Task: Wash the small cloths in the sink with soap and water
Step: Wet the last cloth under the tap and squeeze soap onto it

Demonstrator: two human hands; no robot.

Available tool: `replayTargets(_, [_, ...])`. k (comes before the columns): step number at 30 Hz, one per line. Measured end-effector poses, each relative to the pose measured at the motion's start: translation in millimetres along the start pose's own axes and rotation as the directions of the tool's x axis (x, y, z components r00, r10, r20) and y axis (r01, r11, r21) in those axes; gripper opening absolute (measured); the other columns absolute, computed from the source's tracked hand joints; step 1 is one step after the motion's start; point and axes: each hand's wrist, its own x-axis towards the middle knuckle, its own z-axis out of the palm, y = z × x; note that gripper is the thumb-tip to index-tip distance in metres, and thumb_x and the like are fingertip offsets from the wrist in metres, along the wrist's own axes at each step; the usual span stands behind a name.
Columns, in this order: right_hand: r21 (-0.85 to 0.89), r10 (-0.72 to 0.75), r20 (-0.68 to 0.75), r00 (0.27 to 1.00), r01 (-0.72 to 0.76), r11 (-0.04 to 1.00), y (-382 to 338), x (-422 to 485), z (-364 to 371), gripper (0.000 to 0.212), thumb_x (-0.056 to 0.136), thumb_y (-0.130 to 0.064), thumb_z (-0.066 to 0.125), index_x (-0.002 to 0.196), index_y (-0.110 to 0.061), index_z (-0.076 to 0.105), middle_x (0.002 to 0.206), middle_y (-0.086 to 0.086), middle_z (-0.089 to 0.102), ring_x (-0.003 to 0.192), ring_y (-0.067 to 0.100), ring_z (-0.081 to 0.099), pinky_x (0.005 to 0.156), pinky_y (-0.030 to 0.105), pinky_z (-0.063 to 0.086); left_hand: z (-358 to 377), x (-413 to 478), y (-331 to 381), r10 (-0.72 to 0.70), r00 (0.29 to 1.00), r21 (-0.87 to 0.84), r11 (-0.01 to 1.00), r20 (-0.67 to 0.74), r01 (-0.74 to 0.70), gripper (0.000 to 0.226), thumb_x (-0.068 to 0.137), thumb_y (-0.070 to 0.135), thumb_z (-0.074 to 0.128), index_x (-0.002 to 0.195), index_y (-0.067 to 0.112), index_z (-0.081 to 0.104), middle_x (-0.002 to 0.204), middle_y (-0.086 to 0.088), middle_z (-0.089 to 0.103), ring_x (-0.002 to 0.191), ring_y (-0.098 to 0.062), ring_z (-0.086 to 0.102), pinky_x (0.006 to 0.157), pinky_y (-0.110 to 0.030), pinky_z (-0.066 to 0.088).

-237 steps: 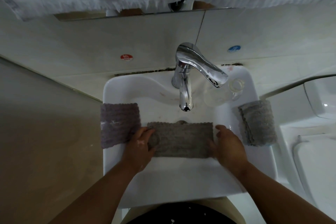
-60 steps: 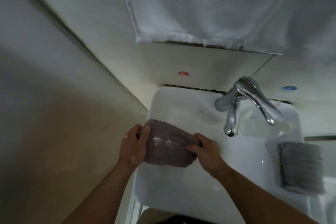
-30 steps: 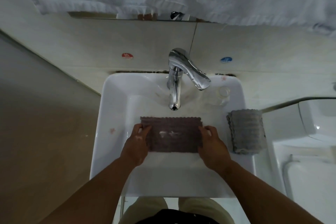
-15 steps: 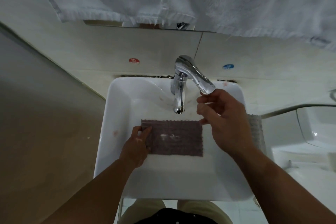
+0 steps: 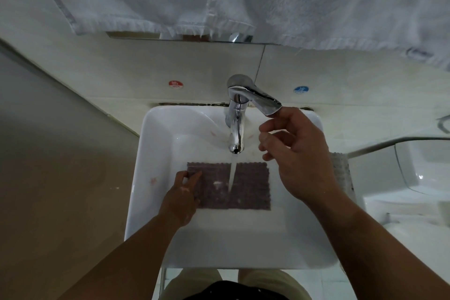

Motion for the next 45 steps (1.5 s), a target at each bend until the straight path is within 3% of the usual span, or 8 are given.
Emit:
replayTargets(3, [-0.06,-0.011,-0.008,1.0,0.01,0.998,21,-6,-1,0.02,0.093,-0.012,0.068,0.104,-0.029,0.065,0.087,-0.008,0.071,0.074,0.014,0.07,0.067,0.034,0.06,1,0,-2,-0.002,1.0,-0.006,1.0,0.001,0.002,0.076,0.088,0.017,0.069,0.154,0.03,0.033,0.15,-0.002,0.026,0.11,-0.028,0.061,0.095,-0.035,0.051])
replayTargets(6, [-0.264,0.057,-0.001,0.998,-0.055,0.963,69,-16,7,0.017,0.094,-0.019,0.069,0.099,-0.034,0.067,0.084,-0.013,0.072,0.077,0.003,0.069,0.073,0.024,0.056,2,-1,-1,0.006,1.0,-0.022,1.0,-0.002,-0.006,0.079,0.088,0.015,0.069,0.155,0.03,0.03,0.148,-0.002,0.028,0.109,-0.029,0.061,0.096,-0.036,0.052])
replayTargets(9, [-0.559,0.152,0.137,0.979,-0.051,0.828,132,-26,24,0.03,0.092,-0.021,0.068,0.121,-0.027,0.066,0.114,-0.007,0.068,0.1,0.007,0.065,0.092,0.022,0.049,5,-1,-1,-0.001,1.0,-0.016,1.0,-0.011,0.001,0.082,0.087,0.017,0.072,0.156,0.029,0.029,0.143,-0.004,0.033,0.106,-0.029,0.062,0.095,-0.036,0.052])
replayTargets(13, [-0.699,0.299,0.292,0.909,-0.011,0.715,197,-31,37,0.069,0.092,-0.027,0.066,0.153,-0.023,0.034,0.151,0.001,0.03,0.126,0.023,0.054,0.104,0.033,0.049,11,-2,-6,-0.015,1.0,-0.007,1.0,-0.014,0.015,0.087,0.085,0.022,0.075,0.157,0.03,0.027,0.138,-0.003,0.037,0.102,-0.03,0.064,0.094,-0.04,0.055])
replayTargets(17, [-0.752,0.355,0.23,0.906,-0.067,0.656,210,-34,35,0.081,0.093,-0.036,0.064,0.159,-0.027,0.018,0.153,-0.001,0.019,0.122,0.021,0.054,0.096,0.037,0.055,17,-7,-4,-0.018,1.0,0.007,1.0,-0.015,0.018,0.088,0.084,0.025,0.076,0.157,0.031,0.026,0.134,-0.001,0.039,0.1,-0.03,0.064,0.092,-0.041,0.055])
replayTargets(24, [-0.828,0.474,0.15,0.868,-0.151,0.54,213,-62,13,0.083,0.089,-0.031,0.063,0.159,-0.026,0.016,0.151,0.002,0.017,0.115,0.023,0.055,0.09,0.041,0.057,43,-17,16,0.075,0.996,-0.04,0.997,0.044,-0.073,0.085,0.086,0.022,0.074,0.157,0.022,0.027,0.142,-0.001,0.038,0.108,-0.028,0.064,0.097,-0.034,0.054])
replayTargets(30, [-0.85,0.519,0.052,0.853,-0.235,0.471,219,-74,0,0.086,0.089,-0.026,0.059,0.16,-0.026,0.01,0.151,0.004,0.013,0.121,0.024,0.051,0.09,0.037,0.055,53,-14,30,0.125,0.988,-0.028,0.992,0.092,-0.123,0.089,0.085,0.025,0.074,0.158,0.028,0.022,0.147,0.005,0.035,0.112,-0.026,0.063,0.099,-0.034,0.052])
replayTargets(45, [-0.82,0.411,0.069,0.909,-0.183,0.543,219,-22,22,0.094,0.081,-0.03,0.071,0.158,-0.031,0.017,0.147,0.0,0.021,0.116,0.023,0.053,0.088,0.04,0.057,19,23,12,0.059,0.998,0.041,0.997,-0.003,-0.059,0.089,0.087,0.02,0.071,0.159,0.025,0.02,0.152,0.003,0.029,0.104,-0.031,0.065,0.095,-0.04,0.054])
